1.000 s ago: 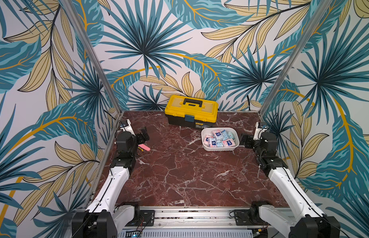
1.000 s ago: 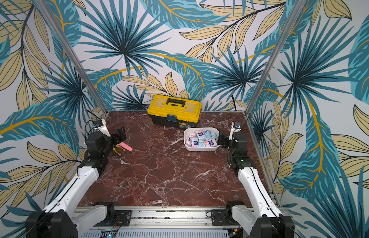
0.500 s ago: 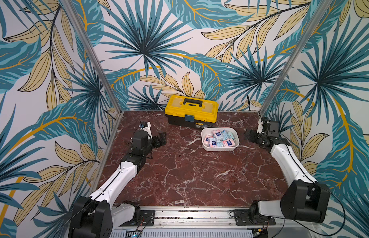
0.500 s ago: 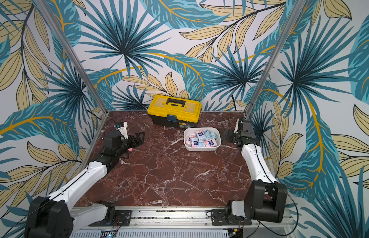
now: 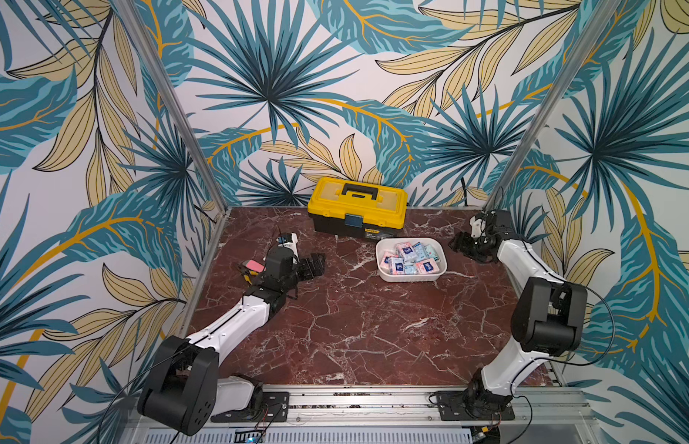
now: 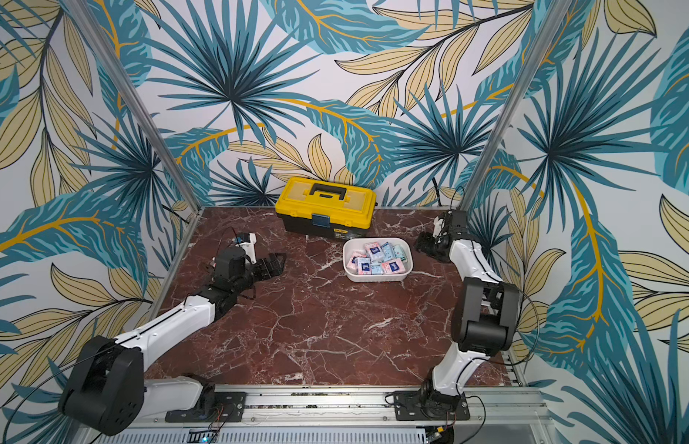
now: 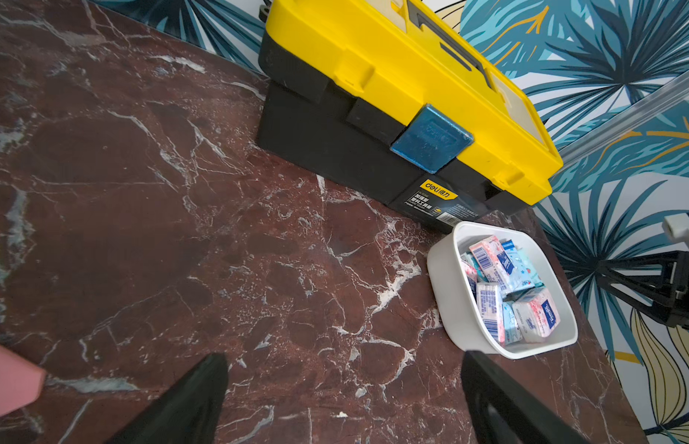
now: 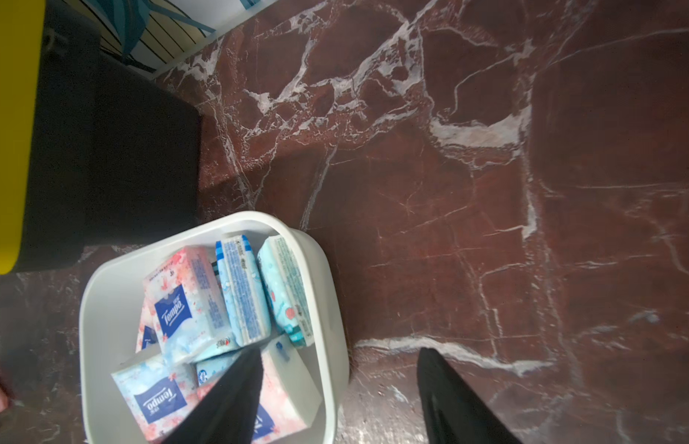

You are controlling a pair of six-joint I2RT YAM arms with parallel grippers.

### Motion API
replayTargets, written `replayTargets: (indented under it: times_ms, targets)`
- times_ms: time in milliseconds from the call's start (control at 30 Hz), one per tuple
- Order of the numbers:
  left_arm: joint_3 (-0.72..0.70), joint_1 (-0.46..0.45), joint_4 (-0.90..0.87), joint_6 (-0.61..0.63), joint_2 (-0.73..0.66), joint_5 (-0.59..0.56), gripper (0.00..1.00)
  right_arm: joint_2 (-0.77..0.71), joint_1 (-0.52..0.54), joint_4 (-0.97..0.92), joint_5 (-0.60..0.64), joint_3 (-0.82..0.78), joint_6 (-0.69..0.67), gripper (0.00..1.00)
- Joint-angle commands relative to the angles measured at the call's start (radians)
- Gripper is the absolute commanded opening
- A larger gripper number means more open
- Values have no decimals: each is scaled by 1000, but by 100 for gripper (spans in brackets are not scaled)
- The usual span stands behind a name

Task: Take the pocket tissues out of the storage box
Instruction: Move the storage box to the center of the board.

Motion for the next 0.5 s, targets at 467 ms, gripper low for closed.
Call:
replayTargets:
  times_ms: [467]
  targets:
    - [36,-4,-9,-26,68,-10,100,211,2,-120,-166,118,-74,40]
